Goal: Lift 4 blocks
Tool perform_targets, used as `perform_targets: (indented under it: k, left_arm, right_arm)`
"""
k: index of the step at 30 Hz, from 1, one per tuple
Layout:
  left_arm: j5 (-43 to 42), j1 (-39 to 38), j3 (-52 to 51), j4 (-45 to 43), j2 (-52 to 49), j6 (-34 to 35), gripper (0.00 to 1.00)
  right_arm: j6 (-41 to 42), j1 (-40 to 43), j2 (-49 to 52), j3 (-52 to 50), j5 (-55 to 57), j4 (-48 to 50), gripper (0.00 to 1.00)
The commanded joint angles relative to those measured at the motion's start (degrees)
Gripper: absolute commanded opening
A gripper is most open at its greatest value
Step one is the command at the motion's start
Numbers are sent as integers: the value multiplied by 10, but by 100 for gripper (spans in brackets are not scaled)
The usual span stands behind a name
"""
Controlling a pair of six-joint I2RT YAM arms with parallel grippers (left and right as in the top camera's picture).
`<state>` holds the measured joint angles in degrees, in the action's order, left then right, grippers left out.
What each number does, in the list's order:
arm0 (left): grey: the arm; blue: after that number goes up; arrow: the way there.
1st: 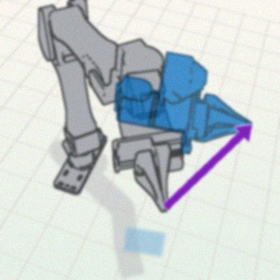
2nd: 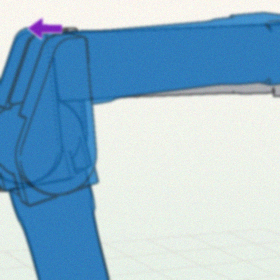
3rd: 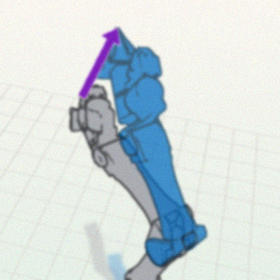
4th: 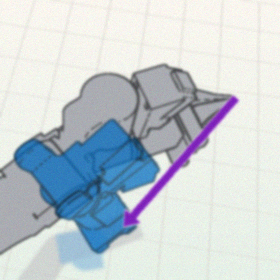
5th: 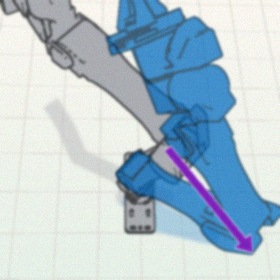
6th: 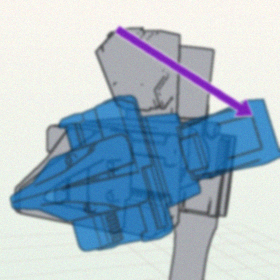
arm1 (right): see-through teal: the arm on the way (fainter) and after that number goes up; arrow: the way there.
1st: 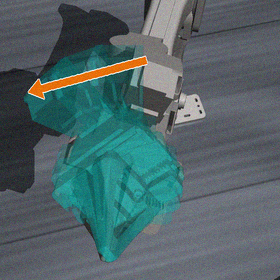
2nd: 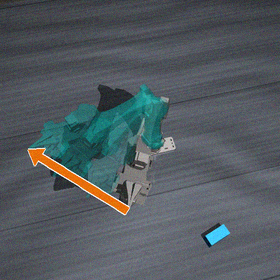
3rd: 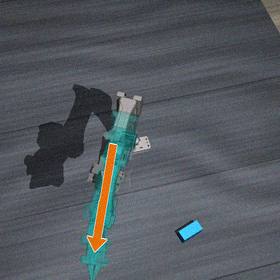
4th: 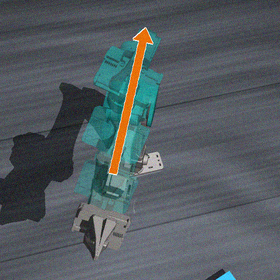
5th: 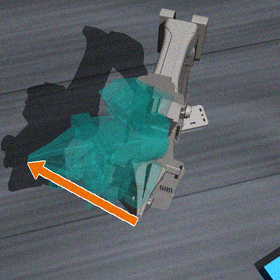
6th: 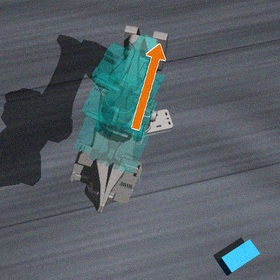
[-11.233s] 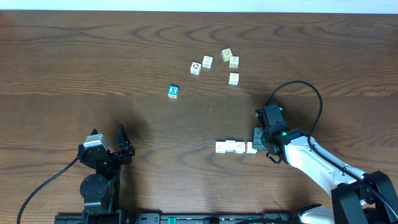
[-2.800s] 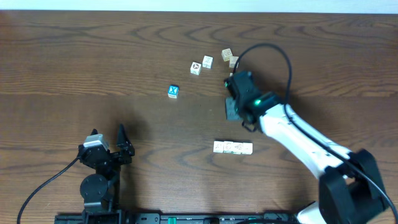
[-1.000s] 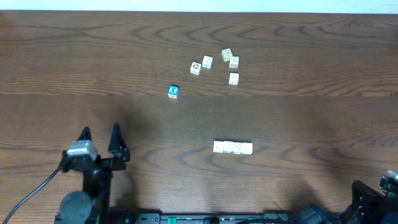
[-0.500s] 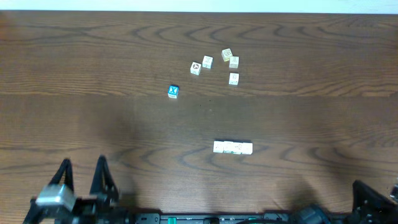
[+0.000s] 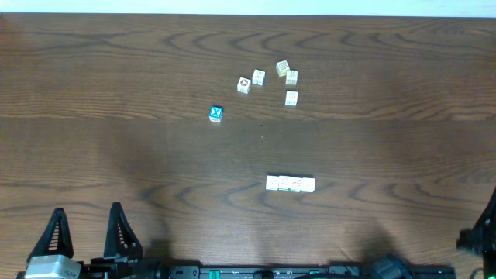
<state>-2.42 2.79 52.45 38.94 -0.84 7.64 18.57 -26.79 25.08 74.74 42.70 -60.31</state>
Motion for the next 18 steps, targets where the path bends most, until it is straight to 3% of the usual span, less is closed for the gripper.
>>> perform_targets:
  k: [1,6,14,18]
  left_arm:
    - [34,-2,8,-3,2,-22,90]
    - [83,-2,35,23,2,-22,90]
    - [119,-6,54,89,2,-15,91]
    - [120,-16,52,108,2,-7,91]
  right_arm:
    - [-19,6,50,-6,131,-15,6]
    - [-10,6,125,-6,134,-33,3]
    - [206,5,195,-7,104,-185,1]
    - [211,5,194,-8,19,-205,1]
